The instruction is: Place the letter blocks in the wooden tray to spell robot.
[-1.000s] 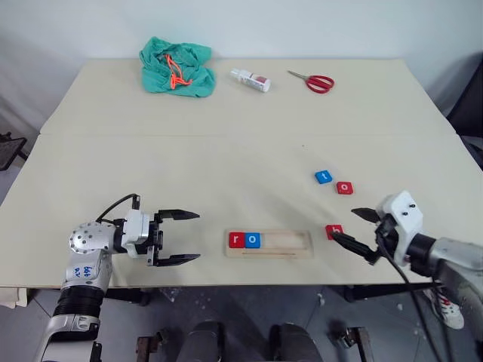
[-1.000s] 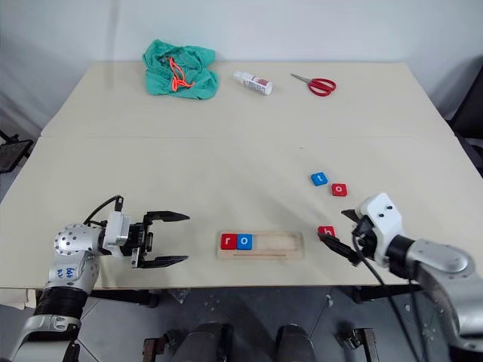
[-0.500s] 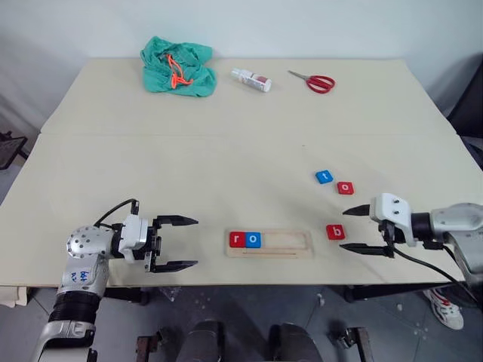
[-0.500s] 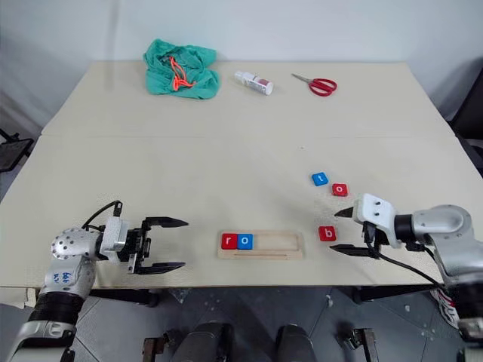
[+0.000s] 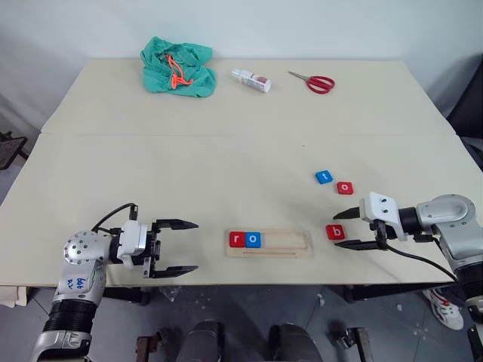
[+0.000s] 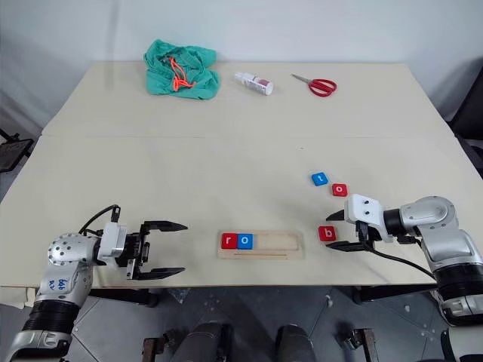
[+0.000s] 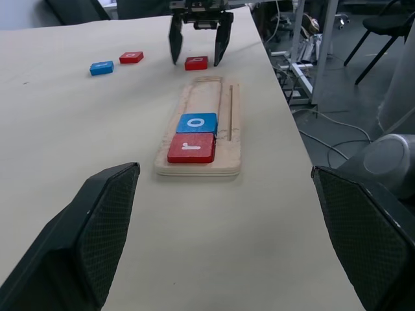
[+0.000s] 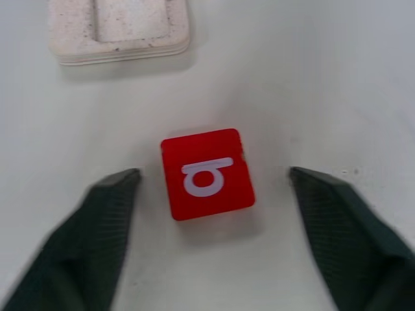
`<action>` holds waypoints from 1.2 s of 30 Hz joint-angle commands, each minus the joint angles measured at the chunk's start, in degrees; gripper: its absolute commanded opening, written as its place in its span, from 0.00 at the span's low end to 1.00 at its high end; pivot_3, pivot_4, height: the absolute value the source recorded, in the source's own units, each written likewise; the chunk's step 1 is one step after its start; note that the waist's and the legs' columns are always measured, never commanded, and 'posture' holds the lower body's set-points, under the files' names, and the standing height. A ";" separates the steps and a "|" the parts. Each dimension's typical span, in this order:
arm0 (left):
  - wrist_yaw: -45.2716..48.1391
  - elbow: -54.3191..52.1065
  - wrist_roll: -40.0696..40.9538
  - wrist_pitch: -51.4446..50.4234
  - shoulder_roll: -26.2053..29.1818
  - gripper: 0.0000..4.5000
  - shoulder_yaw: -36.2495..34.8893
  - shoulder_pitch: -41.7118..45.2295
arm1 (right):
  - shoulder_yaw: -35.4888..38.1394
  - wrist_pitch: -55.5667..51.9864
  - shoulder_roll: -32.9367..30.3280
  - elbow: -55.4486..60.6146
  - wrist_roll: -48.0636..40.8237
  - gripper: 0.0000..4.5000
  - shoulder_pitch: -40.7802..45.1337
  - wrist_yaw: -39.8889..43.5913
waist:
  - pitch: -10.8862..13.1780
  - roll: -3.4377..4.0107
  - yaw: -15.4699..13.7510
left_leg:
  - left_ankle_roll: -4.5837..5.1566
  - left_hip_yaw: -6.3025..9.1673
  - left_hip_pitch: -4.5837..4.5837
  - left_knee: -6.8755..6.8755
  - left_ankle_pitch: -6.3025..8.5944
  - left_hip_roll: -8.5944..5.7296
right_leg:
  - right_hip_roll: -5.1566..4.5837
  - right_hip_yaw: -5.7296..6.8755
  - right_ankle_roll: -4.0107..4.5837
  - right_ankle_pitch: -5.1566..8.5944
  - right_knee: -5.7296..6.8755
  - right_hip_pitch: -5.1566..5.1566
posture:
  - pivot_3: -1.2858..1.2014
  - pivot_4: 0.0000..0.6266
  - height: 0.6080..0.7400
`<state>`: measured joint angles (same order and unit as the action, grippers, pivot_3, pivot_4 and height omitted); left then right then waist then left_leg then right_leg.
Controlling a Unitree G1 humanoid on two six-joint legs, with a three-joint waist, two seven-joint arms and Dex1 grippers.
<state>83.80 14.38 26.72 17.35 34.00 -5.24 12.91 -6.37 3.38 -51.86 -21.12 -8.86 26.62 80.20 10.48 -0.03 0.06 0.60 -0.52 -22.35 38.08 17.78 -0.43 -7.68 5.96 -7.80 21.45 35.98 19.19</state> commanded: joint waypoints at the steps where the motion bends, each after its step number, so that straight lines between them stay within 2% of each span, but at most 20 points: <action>1: 0.30 -1.05 1.26 0.20 0.63 1.00 -1.02 -0.34 | 1.08 -1.67 0.04 1.68 0.20 0.48 -0.59 -1.73 | 0.00 0.00 -0.01 | 0.00 0.00 0.00 0.00 0.00 0.00 | 0.00 0.00 0.00 0.00 0.00 0.00 | 0.52 0.24 1.00; 3: 0.63 -0.35 1.21 0.38 0.45 1.00 -1.04 0.15 | 1.98 -3.69 0.35 3.66 -0.99 0.33 -0.66 -2.77 | 0.00 0.00 0.00 | 0.00 0.00 0.00 0.01 0.00 0.00 | 0.00 0.00 0.00 0.00 0.00 0.00 | 0.52 0.24 1.00; 9: 2.21 1.87 1.40 0.77 0.35 1.00 -1.26 1.59 | 4.20 -14.31 0.42 12.90 -5.30 0.33 0.27 -5.79 | 0.01 0.01 -0.02 | 0.00 -0.01 -0.01 -0.01 0.00 0.00 | 0.00 -0.01 0.00 0.00 0.01 0.04 | 0.52 0.24 1.00; 12: 3.27 3.60 1.27 1.29 0.43 1.00 -1.36 2.55 | 5.47 -27.36 -0.58 25.10 -10.74 0.33 0.03 -8.04 | 0.01 0.01 -0.11 | 0.00 0.00 -0.02 0.00 0.00 0.00 | 0.00 -0.01 0.00 0.00 0.01 0.04 | 0.52 0.24 1.00; 15: 4.16 5.53 0.90 2.12 0.54 1.00 -1.18 3.68 | 3.66 -39.40 -1.71 37.47 -13.17 0.33 0.26 -10.96 | 0.00 0.02 -0.09 | -0.01 0.05 -0.03 -0.01 0.00 0.02 | 0.01 0.00 0.00 0.00 0.03 0.06 | 0.52 0.24 1.00; 20: 3.83 6.70 0.58 2.95 0.05 1.00 -0.51 4.92 | 0.06 -47.40 0.13 46.01 -14.62 0.33 0.77 -15.17 | 0.00 0.00 -0.28 | -0.02 0.11 -0.05 0.00 0.01 -0.01 | -0.01 -0.01 0.00 0.00 0.01 0.04 | 0.52 0.24 1.00; 25: 4.84 5.65 1.56 2.29 0.30 1.00 -0.36 4.06 | -8.88 -48.96 4.92 47.76 -9.95 0.33 2.45 -20.98 | 0.00 0.00 0.06 | -0.03 0.11 -0.04 -0.02 0.01 0.00 | 0.01 0.00 0.00 0.00 0.05 0.08 | 0.52 0.24 1.00; 36: 5.87 4.52 3.73 1.38 3.42 1.00 -2.12 2.07 | -14.60 -45.93 6.68 44.76 -6.38 0.33 5.92 -20.25 | 0.00 0.00 0.16 | -0.02 0.09 -0.07 -0.04 0.01 -0.02 | -0.01 -0.03 0.00 0.00 0.07 0.16 | 0.52 0.24 1.00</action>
<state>85.99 20.85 28.83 18.69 36.62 -6.05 15.46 -21.27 -43.65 -45.28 23.26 -15.64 31.51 59.50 10.48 -0.03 0.22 0.58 -0.44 -22.42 38.04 17.79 -0.45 -7.68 5.93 -7.79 21.45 36.06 19.35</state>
